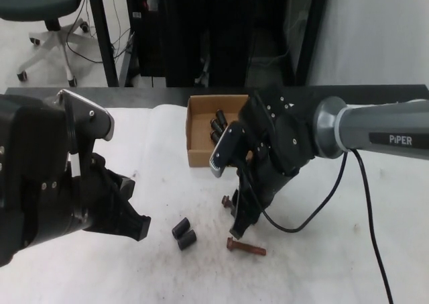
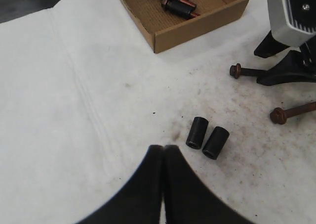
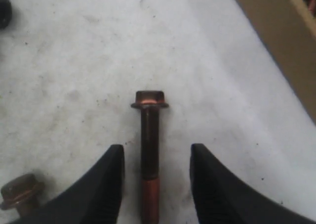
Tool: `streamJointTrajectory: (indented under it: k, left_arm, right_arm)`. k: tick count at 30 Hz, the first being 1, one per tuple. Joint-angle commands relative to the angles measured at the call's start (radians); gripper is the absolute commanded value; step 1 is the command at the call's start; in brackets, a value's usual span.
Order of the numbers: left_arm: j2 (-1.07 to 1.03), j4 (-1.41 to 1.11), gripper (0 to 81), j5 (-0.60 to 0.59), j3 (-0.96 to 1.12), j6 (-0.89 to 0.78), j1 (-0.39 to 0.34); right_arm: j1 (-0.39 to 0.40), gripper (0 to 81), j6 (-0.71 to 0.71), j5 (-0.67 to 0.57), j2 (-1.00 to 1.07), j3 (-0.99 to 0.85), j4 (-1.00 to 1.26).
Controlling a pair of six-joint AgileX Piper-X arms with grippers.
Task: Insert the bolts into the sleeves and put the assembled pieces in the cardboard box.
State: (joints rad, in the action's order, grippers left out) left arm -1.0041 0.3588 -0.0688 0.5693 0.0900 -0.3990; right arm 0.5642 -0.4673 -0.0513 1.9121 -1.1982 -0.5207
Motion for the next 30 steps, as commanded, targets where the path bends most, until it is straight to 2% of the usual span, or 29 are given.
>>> streamJointTrajectory:
  k: [1,4,11,19,30]
  left_arm:
    - [0.01,-0.012,0.3,0.003,0.0,0.0,-0.001]
    - [0.01,-0.012,0.3,0.003,0.0,-0.004,-0.001]
    - [0.01,-0.012,0.3,0.003,0.0,-0.004,-0.001]
    - [0.01,-0.012,0.3,0.003,0.0,-0.004,-0.001]
    - [0.007,-0.012,0.3,0.003,-0.02,-0.004,-0.001]
  right_arm:
    - [-0.004,40.4,-0.028,-0.015,0.004,-0.012,-0.014]
    - [-0.004,40.1,-0.028,-0.015,0.013,-0.016,-0.016]
    - [-0.004,31.6,-0.046,-0.015,0.021,-0.017,0.004]
    - [-0.006,31.4,-0.049,-0.007,0.037,-0.062,0.054]
    - [-0.006,29.1,-0.042,-0.007,0.107,-0.15,-0.039]
